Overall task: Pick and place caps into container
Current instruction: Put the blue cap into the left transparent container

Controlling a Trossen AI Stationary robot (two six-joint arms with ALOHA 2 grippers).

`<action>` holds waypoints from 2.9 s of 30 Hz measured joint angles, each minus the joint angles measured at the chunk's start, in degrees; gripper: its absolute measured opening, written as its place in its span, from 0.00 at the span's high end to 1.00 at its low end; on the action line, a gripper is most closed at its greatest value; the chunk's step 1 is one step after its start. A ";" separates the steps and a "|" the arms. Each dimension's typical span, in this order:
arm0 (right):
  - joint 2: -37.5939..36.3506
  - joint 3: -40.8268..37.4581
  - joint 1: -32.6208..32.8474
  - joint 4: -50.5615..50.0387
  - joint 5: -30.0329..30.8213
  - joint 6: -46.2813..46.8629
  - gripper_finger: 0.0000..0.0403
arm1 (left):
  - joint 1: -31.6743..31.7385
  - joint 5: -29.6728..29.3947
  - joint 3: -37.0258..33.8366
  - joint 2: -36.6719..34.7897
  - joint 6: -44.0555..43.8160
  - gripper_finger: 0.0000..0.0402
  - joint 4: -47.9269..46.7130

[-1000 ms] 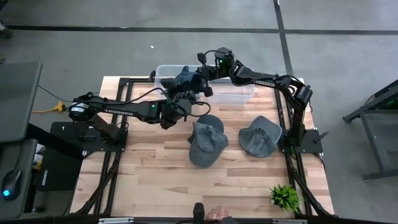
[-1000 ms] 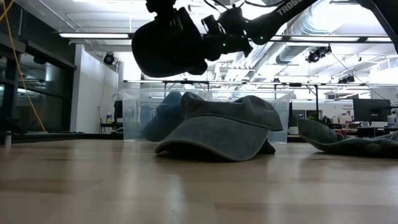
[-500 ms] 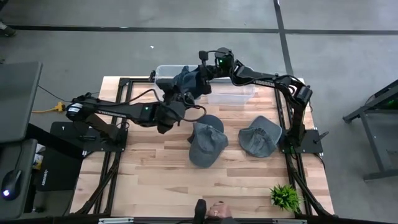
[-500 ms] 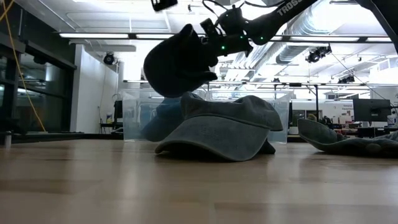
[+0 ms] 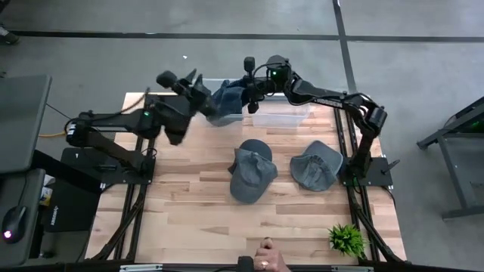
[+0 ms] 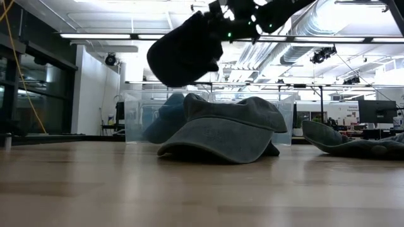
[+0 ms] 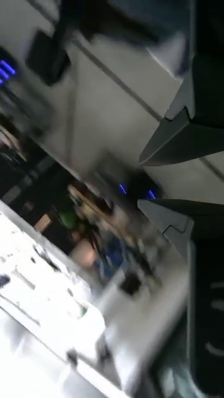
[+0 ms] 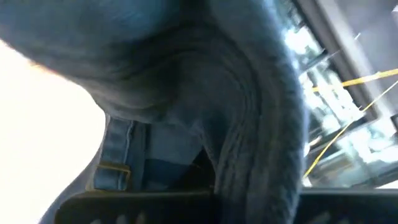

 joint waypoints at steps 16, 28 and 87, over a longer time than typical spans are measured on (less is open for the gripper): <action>-7.16 0.02 4.19 1.51 -2.28 -4.93 1.00 | 16.63 34.62 -0.15 -4.76 -31.33 0.77 -23.70; -11.08 0.02 4.19 0.16 3.89 -7.59 1.00 | 29.07 64.00 -0.16 -5.60 -22.91 0.77 -30.16; -18.09 0.04 2.38 2.68 -0.17 13.41 1.00 | 36.95 97.42 -0.29 -4.22 12.65 0.54 -31.76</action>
